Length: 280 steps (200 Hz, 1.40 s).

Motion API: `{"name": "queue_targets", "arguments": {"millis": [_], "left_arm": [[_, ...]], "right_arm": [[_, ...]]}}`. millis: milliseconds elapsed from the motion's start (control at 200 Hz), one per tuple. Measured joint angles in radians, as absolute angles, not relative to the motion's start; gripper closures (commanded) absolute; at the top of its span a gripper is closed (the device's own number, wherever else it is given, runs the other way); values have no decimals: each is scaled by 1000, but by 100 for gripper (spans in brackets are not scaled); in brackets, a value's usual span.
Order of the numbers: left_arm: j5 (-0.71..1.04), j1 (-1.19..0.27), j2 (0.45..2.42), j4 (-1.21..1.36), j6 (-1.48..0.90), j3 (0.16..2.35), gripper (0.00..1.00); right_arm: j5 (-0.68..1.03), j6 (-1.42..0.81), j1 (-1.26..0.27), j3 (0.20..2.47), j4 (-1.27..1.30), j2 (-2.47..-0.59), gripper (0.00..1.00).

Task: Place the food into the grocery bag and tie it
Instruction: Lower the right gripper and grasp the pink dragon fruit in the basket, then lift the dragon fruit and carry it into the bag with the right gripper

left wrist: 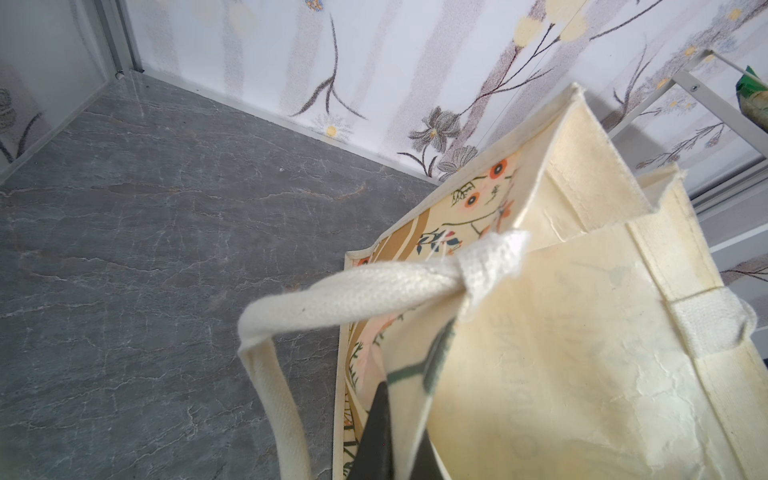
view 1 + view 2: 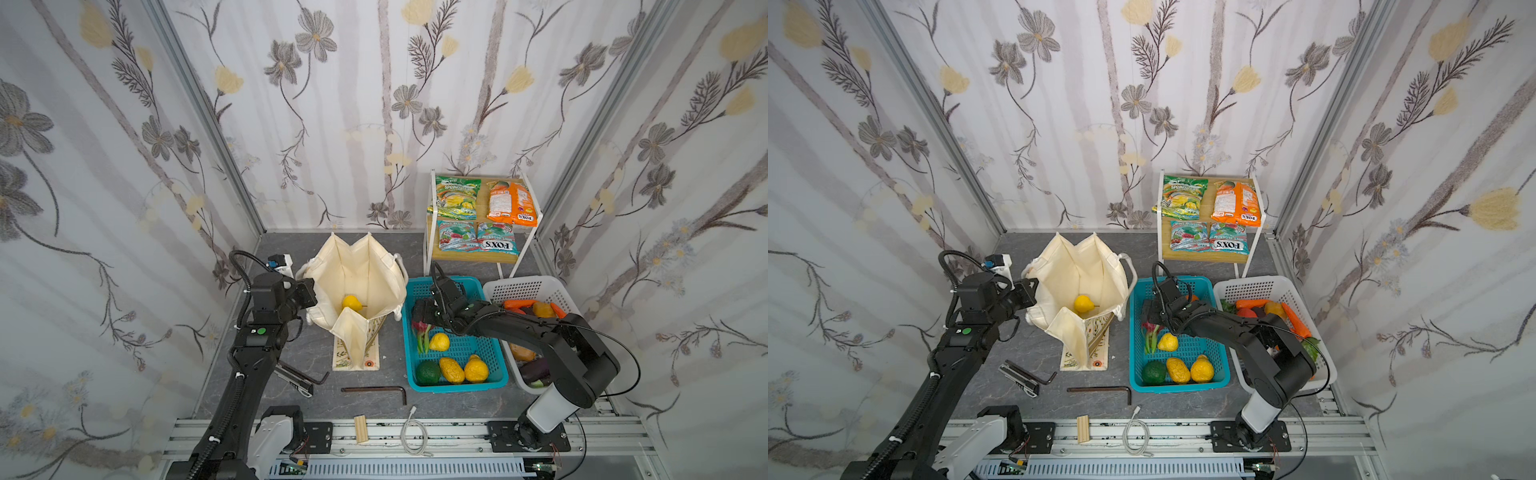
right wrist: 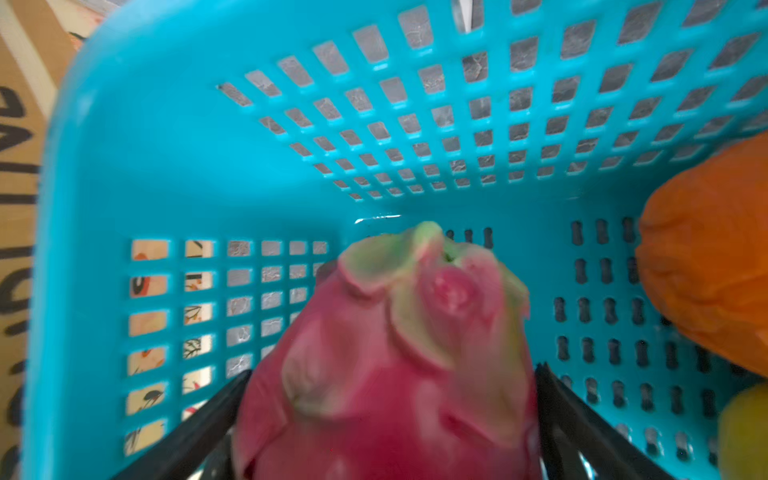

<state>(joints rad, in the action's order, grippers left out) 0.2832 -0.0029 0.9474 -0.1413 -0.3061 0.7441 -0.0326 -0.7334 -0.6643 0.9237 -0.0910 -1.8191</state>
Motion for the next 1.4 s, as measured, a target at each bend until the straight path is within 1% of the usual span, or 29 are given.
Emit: {"name": "queue_targets", "arguments": {"millis": [160,420,620,705,989,1199,1244,1399], "left_arm": [[283,-2,942,-143,-306,744,100],[282,-2,948,-144,-306,744,100],[282,-1,948,-144,-306,744,100],[282,-1,948,-144,-306,744,100],[282,-1,948,-144,-306,744,100],[283,-1,945,-144,-306,744,100],[285,-1,945,-144,-307,744,100],[286,-1,944,-144,-307,744,100]], "right_arm": [[-22,-733,-664,926,-79,-1841,1],[-22,-733,-662,907,-55,-1839,14],[-22,-732,-662,889,-50,-1816,20],[-22,-732,-662,888,-51,-1800,20],[-30,-733,-662,892,-68,-1702,21],[-74,-721,-662,930,-152,-1566,22],[-86,-715,-662,946,-165,-1542,25],[-112,-667,-664,1007,-218,-1480,26]]}}
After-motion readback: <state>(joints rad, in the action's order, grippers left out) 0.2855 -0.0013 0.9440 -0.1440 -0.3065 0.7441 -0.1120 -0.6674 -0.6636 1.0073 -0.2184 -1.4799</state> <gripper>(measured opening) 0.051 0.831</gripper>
